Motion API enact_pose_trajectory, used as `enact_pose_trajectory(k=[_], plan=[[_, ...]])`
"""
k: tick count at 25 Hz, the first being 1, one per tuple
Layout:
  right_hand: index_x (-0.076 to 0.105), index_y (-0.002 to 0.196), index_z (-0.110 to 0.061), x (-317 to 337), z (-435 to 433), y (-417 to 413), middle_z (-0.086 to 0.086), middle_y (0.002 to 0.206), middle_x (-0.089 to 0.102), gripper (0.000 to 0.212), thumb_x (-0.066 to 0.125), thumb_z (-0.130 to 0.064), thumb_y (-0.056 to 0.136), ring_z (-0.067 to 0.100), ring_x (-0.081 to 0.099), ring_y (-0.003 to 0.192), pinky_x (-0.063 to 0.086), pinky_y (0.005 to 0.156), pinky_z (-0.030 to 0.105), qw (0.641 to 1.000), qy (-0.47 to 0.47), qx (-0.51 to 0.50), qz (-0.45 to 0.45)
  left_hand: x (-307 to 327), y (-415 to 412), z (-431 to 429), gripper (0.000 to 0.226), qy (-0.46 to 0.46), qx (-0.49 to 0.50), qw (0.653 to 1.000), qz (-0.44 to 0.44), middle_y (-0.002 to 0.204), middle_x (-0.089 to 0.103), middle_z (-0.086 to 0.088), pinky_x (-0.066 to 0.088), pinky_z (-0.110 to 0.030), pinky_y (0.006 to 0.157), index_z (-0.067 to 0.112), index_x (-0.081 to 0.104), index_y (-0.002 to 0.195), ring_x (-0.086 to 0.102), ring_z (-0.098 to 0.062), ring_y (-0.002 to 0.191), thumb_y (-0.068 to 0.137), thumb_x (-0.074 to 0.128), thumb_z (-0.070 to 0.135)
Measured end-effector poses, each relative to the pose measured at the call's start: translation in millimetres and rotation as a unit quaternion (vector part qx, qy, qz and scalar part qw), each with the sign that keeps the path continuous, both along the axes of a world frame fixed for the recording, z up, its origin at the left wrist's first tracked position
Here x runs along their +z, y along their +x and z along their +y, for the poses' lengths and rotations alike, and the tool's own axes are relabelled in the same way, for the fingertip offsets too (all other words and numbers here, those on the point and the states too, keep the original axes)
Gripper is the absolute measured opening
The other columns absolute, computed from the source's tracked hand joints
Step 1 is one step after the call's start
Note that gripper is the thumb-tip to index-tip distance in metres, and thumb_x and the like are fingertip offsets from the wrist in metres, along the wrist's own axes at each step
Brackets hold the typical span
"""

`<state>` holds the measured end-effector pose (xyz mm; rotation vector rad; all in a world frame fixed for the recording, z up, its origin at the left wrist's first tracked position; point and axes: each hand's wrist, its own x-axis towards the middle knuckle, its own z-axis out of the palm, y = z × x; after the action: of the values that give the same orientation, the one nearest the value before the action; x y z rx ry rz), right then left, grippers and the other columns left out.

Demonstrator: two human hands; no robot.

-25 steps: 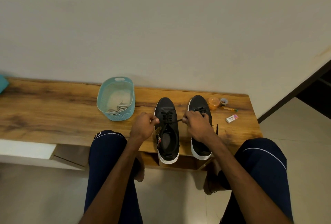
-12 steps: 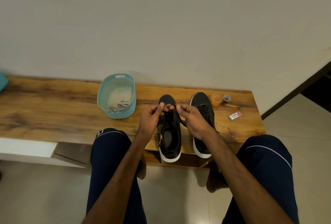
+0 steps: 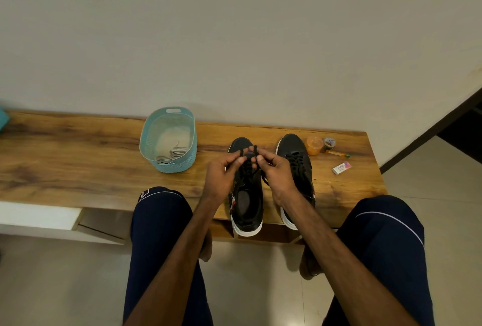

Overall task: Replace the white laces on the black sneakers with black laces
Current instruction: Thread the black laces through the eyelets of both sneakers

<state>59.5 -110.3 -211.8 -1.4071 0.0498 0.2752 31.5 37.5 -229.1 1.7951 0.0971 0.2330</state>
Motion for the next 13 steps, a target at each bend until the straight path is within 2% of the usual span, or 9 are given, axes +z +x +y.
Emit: enact_pose_trajectory(k=[2, 4, 6, 8, 11, 13], plan=[[0.06, 0.13, 0.002, -0.4, 0.4, -0.7, 0.008, 0.096, 0.069, 0.032, 0.052, 0.002, 0.099, 0.009, 0.06, 0.079, 0.053, 0.08, 0.017, 1.0, -0.002, 0.0, -0.004, -2.8, 0.5, 0.3, 0.029, 0.037, 0.003, 0.999, 0.003, 0.114, 0.072, 0.001, 0.053, -0.03, 0.094, 0.012, 0.069, 0.122, 0.066, -0.01, 0.108, 0.093, 0.065, 0.012], [0.06, 0.129, 0.001, -1.0, 2.1, -3.5, 0.007, 0.095, 0.07, 0.032, 0.054, 0.001, 0.098, 0.007, 0.062, 0.074, 0.054, 0.076, 0.016, 1.0, -0.001, 0.01, -0.009, -2.8, -1.9, -1.7, 0.028, 0.048, 0.026, 0.999, 0.002, 0.107, 0.075, 0.003, 0.055, -0.026, 0.086, 0.013, 0.072, 0.117, 0.069, -0.008, 0.099, 0.089, 0.071, 0.019], [0.062, 0.124, 0.003, -2.7, 4.2, -6.1, 0.007, 0.083, 0.07, 0.028, 0.057, 0.0, 0.097, 0.004, 0.063, 0.065, 0.054, 0.07, 0.016, 1.0, -0.009, 0.018, -0.013, -2.2, -2.3, -3.7, 0.024, 0.028, 0.058, 0.998, 0.002, 0.092, 0.076, 0.009, 0.054, -0.019, 0.072, 0.016, 0.076, 0.107, 0.071, -0.004, 0.083, 0.084, 0.077, 0.023], [0.061, 0.118, 0.009, -4.4, 5.0, -6.4, 0.009, 0.074, 0.068, 0.025, 0.06, -0.001, 0.096, 0.006, 0.063, 0.061, 0.054, 0.067, 0.02, 1.0, -0.019, 0.016, -0.011, -1.7, -2.2, -4.0, 0.022, 0.038, 0.077, 0.996, -0.002, 0.085, 0.076, 0.012, 0.054, -0.018, 0.067, 0.017, 0.078, 0.101, 0.07, -0.002, 0.076, 0.081, 0.08, 0.025], [0.053, 0.114, 0.007, -6.4, 4.7, -3.7, 0.011, 0.076, 0.07, 0.025, 0.063, -0.003, 0.094, 0.012, 0.066, 0.065, 0.055, 0.068, 0.024, 1.0, -0.014, -0.008, -0.005, -0.2, -2.5, -1.7, 0.024, 0.08, 0.06, 0.995, 0.007, 0.103, 0.076, 0.003, 0.058, -0.033, 0.084, 0.014, 0.075, 0.111, 0.071, -0.008, 0.094, 0.088, 0.072, 0.02], [0.054, 0.112, 0.006, -8.8, 4.9, -2.2, 0.012, 0.078, 0.072, 0.024, 0.065, -0.004, 0.093, 0.015, 0.067, 0.068, 0.055, 0.07, 0.026, 1.0, -0.013, -0.025, 0.0, 0.5, -3.5, -0.1, 0.023, 0.111, 0.045, 0.993, 0.009, 0.105, 0.076, 0.002, 0.057, -0.04, 0.086, 0.015, 0.075, 0.113, 0.07, -0.011, 0.096, 0.091, 0.069, 0.019]])
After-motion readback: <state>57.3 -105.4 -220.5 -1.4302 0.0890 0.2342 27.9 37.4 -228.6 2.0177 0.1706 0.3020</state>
